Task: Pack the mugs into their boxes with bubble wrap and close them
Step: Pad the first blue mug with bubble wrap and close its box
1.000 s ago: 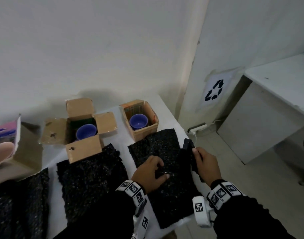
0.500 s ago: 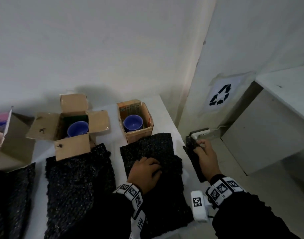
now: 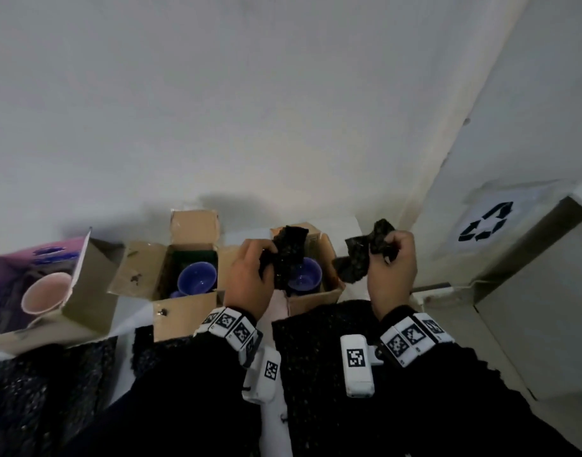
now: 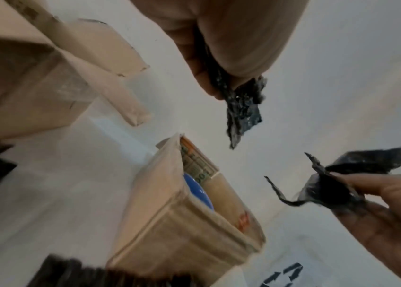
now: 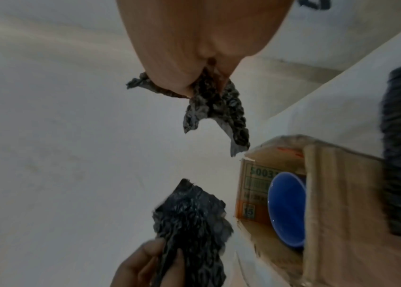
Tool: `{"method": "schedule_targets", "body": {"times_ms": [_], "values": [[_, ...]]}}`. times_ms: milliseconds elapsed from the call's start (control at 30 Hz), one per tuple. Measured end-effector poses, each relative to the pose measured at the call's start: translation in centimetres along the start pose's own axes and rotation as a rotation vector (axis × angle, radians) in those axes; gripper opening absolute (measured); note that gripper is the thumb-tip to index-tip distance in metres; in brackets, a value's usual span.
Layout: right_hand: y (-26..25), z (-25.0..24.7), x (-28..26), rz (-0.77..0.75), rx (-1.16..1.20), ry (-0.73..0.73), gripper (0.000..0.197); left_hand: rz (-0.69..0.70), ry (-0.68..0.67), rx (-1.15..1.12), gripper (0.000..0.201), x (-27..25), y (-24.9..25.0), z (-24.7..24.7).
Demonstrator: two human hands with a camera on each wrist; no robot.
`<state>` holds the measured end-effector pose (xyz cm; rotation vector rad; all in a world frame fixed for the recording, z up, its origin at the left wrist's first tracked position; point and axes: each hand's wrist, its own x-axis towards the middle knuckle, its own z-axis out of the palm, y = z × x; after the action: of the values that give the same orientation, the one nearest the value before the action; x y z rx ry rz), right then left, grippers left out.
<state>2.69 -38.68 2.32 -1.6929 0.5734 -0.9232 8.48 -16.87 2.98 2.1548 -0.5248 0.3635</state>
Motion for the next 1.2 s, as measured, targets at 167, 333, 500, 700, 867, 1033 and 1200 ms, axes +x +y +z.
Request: {"method": "schedule_targets", "body": {"times_ms": [167, 333, 500, 700, 867, 1033, 1200], "values": [[0.3, 5.3, 1.5, -0.28, -0.155, -0.15, 0.037, 0.073, -0.163, 0.281, 0.035, 3.4, -2.9, 1.2], [3.4, 7.3, 1.9, -0.361, -0.404, -0.482, 0.033, 0.175, -0.429, 0.27, 0.037, 3.6, -5.1, 3.8], [5.3, 7.5, 2.2, -0.599, -0.908, -0.589, 0.027, 0.342, -0.426, 0.559, 0.032, 4.1, -5.7, 4.5], [5.6, 7.6, 1.7, -0.646, -1.118, -0.65, 0.03, 0.263, -0.463, 0.724, 0.034, 3.8, -5.4, 4.8], [6.0, 7.9, 1.4, -0.678, -1.14, -0.556, 0.02, 0.16, -0.503, 0.803, 0.037, 4.9, -3.9, 5.6], [5.8, 7.7, 1.5, -0.667, -1.108, -0.653, 0.027, 0.031, -0.5, 0.803, 0.023, 6.0, -4.0, 5.8], [6.0, 7.0, 1.8, -0.597, -1.101, -0.725, 0.03, 0.115, -0.499, 0.901, 0.041, 5.9, -3.5, 6.0]]}}
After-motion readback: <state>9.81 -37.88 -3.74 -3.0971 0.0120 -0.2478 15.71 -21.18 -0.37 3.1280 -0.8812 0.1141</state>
